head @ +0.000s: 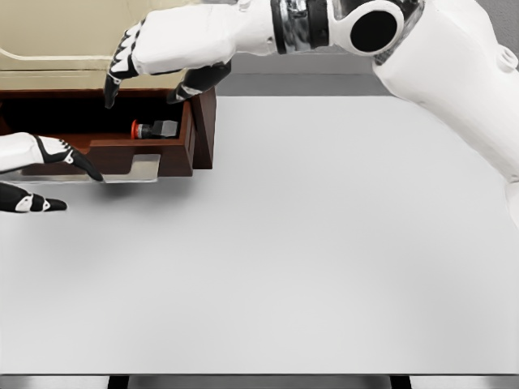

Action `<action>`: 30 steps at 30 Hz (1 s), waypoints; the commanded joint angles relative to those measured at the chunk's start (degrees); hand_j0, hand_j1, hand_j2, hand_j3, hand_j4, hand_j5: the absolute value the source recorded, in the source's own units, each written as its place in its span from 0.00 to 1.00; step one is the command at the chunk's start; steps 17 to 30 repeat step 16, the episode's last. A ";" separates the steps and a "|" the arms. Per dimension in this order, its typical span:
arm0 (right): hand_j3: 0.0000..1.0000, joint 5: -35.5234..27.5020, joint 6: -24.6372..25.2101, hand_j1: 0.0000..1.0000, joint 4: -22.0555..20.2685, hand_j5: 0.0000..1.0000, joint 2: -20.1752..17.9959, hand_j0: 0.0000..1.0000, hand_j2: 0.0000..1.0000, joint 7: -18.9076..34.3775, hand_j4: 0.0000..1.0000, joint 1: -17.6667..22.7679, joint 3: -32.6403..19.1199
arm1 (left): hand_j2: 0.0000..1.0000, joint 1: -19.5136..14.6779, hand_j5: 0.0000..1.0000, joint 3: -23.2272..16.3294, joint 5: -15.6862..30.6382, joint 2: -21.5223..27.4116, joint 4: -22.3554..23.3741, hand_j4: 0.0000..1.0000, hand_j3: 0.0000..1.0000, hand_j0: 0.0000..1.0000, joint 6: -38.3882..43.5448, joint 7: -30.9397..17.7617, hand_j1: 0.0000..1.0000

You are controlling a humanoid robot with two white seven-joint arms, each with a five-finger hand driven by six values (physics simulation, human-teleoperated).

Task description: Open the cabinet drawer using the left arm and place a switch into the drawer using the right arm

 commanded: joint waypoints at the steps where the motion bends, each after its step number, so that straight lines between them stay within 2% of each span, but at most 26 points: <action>1: 0.82 -3.39 0.18 0.82 -11.28 0.82 -13.58 0.82 0.82 -1.62 0.82 0.26 -0.09 | 0.74 0.02 0.74 1.12 0.46 0.04 -0.06 0.74 0.74 0.74 0.13 0.03 0.74; 2: 0.82 -3.39 0.18 0.82 -14.44 0.82 -20.35 0.82 0.82 -5.14 0.82 0.53 -0.09 | 0.74 0.02 0.74 1.47 0.46 0.13 -0.06 0.74 0.74 0.74 0.13 0.03 0.74; 3: 0.84 -3.39 0.18 0.84 -14.80 0.84 -26.41 0.84 0.84 -8.83 0.84 0.70 -0.09 | 0.75 0.02 0.75 1.91 0.46 0.13 -0.06 0.75 0.75 0.75 0.13 0.03 0.75; 4: 0.94 -3.39 0.18 0.94 -14.89 0.94 -31.07 0.94 0.94 -11.12 0.94 2.11 -0.09 | 0.77 0.02 0.77 2.00 0.46 0.13 -0.06 0.77 0.77 0.77 0.13 0.11 0.77; 5: 0.96 -3.39 0.18 0.96 -14.89 0.96 -34.94 0.96 0.96 -13.75 0.96 2.46 -0.09 | 0.78 -0.07 0.78 2.00 0.37 0.22 -0.06 0.78 0.78 0.78 0.13 0.11 0.78; 6: 1.00 -3.30 0.18 1.00 -15.06 1.00 -36.35 1.00 1.00 -14.37 1.00 3.43 -0.09 | 0.81 0.02 0.81 2.79 0.37 0.13 -0.06 0.81 0.81 0.81 0.13 0.11 0.81; 8: 1.00 -3.04 0.18 1.00 -15.59 1.00 -36.53 1.00 1.00 -13.76 1.00 7.30 0.62 | 0.88 0.02 0.88 3.23 0.29 0.13 -0.06 0.88 0.88 0.88 0.13 0.11 0.88; 11: 1.00 -2.95 0.18 1.00 -16.91 1.00 -36.53 1.00 1.00 -12.97 1.00 7.47 3.25 | 0.94 0.02 0.94 3.67 0.20 0.13 -0.06 0.94 0.94 0.94 0.13 0.11 0.94; 12: 1.00 -2.95 0.18 1.00 -17.00 1.00 -36.62 1.00 1.00 -12.61 1.00 7.47 3.34 | 0.98 0.02 0.98 3.67 0.11 0.04 -0.06 0.98 0.98 0.98 0.13 0.11 0.98; 14: 1.00 -2.95 0.18 1.00 -17.08 1.00 -37.67 1.00 1.00 -12.53 1.00 7.56 3.25 | 1.00 0.02 1.00 3.67 0.02 0.04 -0.06 1.00 1.00 1.00 0.13 0.11 1.00; 16: 1.00 -2.87 0.18 1.00 -17.00 1.00 -37.85 1.00 1.00 -12.44 1.00 8.62 3.34 | 1.00 0.02 1.00 3.67 -0.07 0.04 -0.06 1.00 1.00 1.00 0.13 0.11 1.00; 30: 1.00 -2.87 0.18 1.00 -17.00 1.00 -37.85 1.00 1.00 -12.44 1.00 8.62 3.34 | 1.00 0.02 1.00 3.67 -0.07 0.04 -0.06 1.00 1.00 1.00 0.13 0.11 1.00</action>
